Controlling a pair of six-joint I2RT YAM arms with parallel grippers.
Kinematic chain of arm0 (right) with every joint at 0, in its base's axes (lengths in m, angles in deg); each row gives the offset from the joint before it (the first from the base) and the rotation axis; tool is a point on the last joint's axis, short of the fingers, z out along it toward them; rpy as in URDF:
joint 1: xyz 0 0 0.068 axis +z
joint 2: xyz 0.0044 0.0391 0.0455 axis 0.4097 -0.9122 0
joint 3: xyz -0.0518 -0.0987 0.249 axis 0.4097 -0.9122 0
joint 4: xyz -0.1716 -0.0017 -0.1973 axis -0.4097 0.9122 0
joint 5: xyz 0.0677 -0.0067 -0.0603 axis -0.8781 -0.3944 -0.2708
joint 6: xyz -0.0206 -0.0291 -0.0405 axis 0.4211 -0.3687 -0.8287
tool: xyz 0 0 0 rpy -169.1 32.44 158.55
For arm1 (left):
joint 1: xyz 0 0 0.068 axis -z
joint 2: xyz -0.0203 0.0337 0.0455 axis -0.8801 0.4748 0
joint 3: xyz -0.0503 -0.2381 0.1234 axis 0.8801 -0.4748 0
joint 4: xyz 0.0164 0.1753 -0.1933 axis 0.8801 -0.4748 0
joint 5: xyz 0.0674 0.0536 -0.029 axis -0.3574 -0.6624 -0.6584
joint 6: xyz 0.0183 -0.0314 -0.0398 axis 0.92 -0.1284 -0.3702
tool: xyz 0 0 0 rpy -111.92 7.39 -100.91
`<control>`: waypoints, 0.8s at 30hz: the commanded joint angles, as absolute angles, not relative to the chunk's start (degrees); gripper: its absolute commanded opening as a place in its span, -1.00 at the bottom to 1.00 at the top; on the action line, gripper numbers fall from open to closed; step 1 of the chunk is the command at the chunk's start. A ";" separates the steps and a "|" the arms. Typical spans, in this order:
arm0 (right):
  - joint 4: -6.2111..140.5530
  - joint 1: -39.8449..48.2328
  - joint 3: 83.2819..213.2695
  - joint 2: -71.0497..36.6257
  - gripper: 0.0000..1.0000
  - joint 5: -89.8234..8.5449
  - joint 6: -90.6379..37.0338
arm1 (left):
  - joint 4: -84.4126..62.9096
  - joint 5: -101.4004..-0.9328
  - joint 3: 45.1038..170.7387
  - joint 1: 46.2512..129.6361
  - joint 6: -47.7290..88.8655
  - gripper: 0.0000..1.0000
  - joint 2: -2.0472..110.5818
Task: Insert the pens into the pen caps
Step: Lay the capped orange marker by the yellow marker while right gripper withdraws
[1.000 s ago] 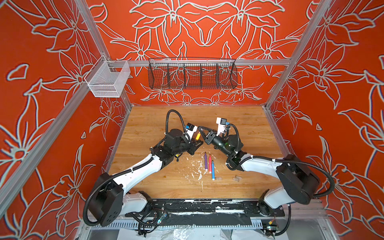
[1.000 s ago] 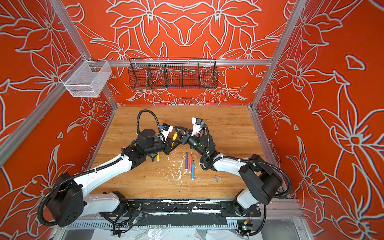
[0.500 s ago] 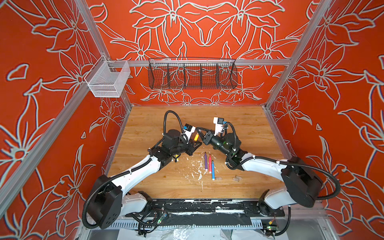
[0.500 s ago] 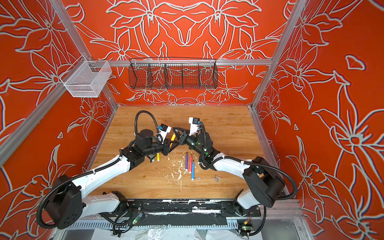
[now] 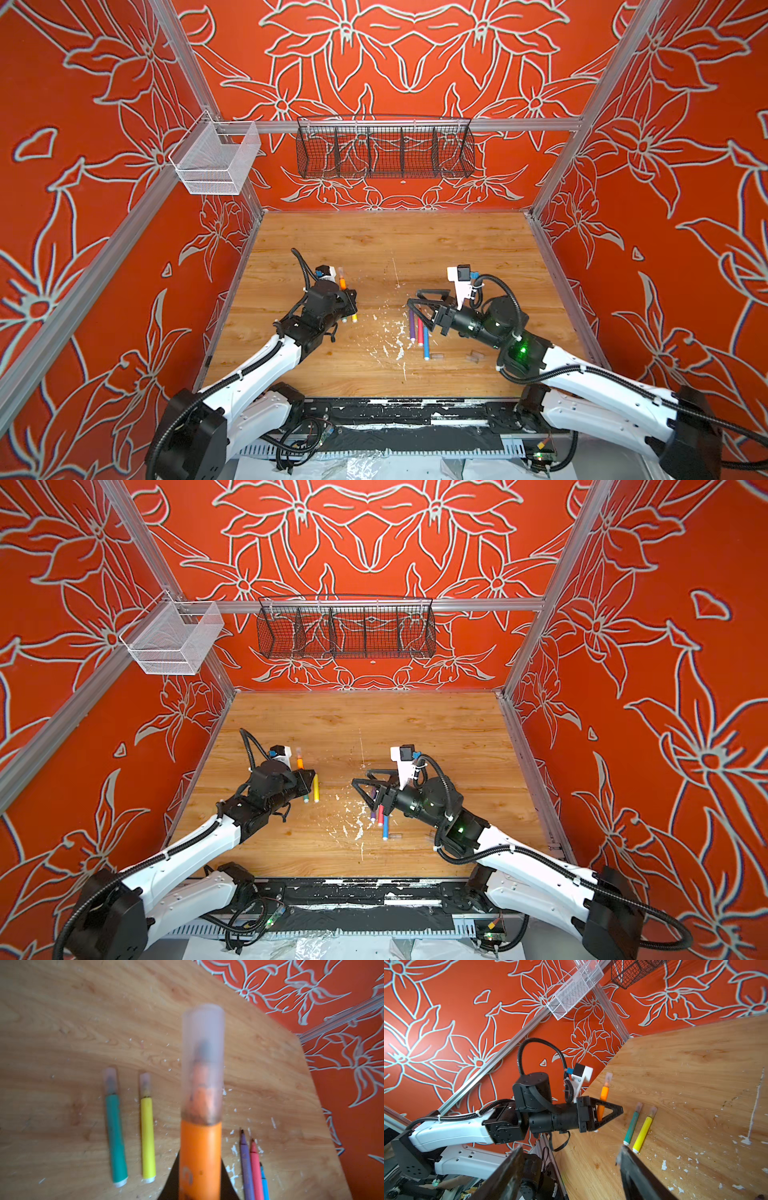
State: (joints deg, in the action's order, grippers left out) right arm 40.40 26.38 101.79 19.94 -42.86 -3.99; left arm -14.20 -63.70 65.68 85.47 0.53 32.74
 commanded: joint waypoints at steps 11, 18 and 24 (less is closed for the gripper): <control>46.06 25.58 101.74 21.01 0.54 -36.81 -7.83 | -21.89 -66.79 78.03 90.73 -0.29 -1.00 52.16; 48.14 25.63 104.35 16.71 0.56 -38.17 -7.64 | -27.50 -68.85 81.87 91.19 -2.67 -1.00 58.21; 51.48 25.47 106.52 15.59 0.46 -38.31 -7.86 | -35.59 -73.78 86.59 91.19 -4.67 -1.00 62.90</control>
State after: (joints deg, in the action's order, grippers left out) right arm 49.87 25.74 104.89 14.58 -38.44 -7.09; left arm -30.00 -70.06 84.69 90.93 -2.79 61.64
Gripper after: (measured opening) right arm 0.735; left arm 0.152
